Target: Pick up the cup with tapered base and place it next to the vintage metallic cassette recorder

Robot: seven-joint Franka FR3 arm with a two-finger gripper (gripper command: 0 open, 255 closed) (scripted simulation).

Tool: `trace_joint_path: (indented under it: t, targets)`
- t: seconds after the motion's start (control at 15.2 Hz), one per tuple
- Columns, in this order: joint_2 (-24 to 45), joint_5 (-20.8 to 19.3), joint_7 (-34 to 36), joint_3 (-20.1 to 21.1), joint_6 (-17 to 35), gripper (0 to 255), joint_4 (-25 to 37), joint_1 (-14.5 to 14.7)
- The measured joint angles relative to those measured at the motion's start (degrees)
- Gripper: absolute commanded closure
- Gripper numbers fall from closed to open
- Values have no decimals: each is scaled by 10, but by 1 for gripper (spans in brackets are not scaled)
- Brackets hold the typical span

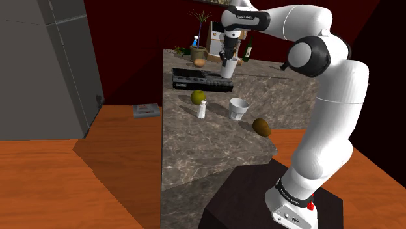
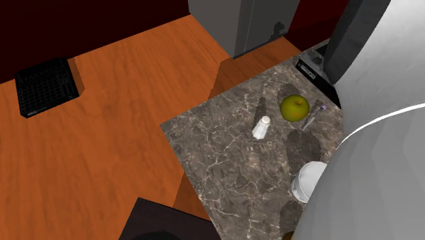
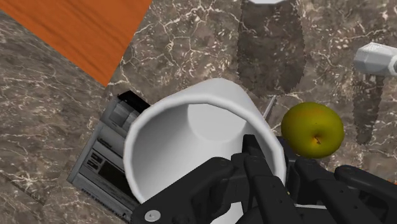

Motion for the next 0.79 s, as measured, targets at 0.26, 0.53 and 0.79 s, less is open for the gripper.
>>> trace_joint_path:
  t: [0.26, 0.53, 0.79]
  targets:
    - [16, 8, -33, -10, 10, 255, 9, -24]
    - [16, 8, -35, -10, 38, 255, -19, -26]
    - [11, 7, -33, -10, 70, 255, -56, -26]
